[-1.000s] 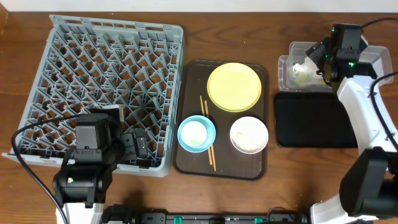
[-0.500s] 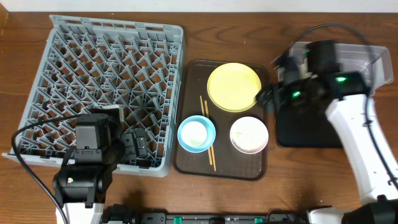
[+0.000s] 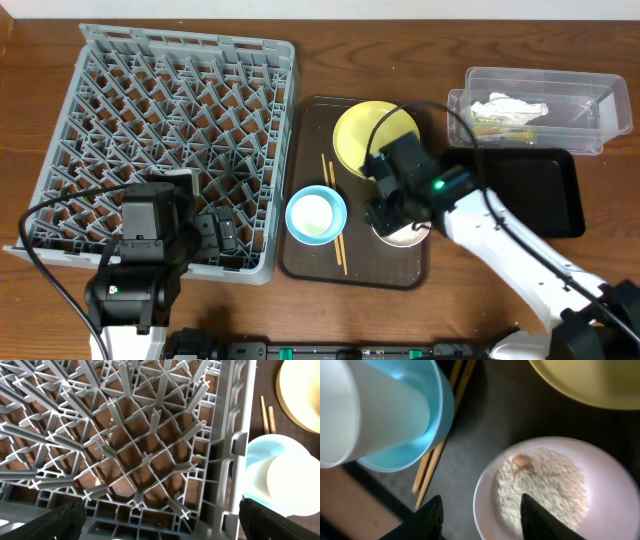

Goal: Sort waste into correct bins and load items into the dishwasher
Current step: 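Grasp the white rice cup with the right gripper and lift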

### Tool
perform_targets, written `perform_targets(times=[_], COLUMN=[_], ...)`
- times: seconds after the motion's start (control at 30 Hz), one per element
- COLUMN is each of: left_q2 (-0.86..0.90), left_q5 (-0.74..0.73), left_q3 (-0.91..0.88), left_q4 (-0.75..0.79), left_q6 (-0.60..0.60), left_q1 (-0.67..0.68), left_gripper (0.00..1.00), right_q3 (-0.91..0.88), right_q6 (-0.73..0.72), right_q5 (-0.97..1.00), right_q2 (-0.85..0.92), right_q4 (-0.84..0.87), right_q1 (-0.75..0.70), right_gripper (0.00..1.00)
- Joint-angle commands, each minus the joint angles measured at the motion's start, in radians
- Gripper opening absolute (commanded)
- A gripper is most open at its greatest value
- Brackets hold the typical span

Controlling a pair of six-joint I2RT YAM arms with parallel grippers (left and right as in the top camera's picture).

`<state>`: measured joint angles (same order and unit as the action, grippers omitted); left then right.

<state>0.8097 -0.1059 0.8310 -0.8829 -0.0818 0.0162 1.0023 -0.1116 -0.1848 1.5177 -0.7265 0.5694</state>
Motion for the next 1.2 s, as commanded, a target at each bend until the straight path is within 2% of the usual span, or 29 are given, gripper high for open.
perform_targets(times=[0.0,0.13,0.27,0.43,0.63,0.97,1.17], left_q2=[-0.002,-0.002,-0.002,-0.002,-0.002,-0.002,-0.002], left_q5=[-0.006,-0.006,-0.006,-0.006,-0.006,-0.006,-0.006], left_q3=[0.02,0.02,0.02,0.02,0.02,0.02,0.02], left_q4=[-0.001,-0.003,-0.003,-0.003,-0.003,-0.004,-0.004], left_q6=[-0.008,-0.009,-0.008,-0.008,-0.008,-0.008,-0.009], left_q1=[0.002,0.002,0.002,0.002,0.002,0.002,0.002], left_gripper=[0.98,0.98,0.98,0.98,0.98,0.98,0.98], right_q3=[-0.079,-0.148,-0.196,-0.239,-0.275,-0.277,-0.266], right_q6=[-0.079,-0.082,-0.161,-0.165,-0.171,-0.199,-0.21], right_q5=[0.054,0.058,0.129,0.131,0.129,0.133,0.132], right_q2=[0.006,0.006,0.006,0.006,0.006,0.006,-0.002], right_q4=[0.085,0.181,0.218,0.274,0.326,0.35,0.34], right_q1=[0.04,0.073,0.093,0.1,0.123,0.135,0.135], right_gripper=[0.45,0.34,0.31,0.24,0.21,0.02,0.01])
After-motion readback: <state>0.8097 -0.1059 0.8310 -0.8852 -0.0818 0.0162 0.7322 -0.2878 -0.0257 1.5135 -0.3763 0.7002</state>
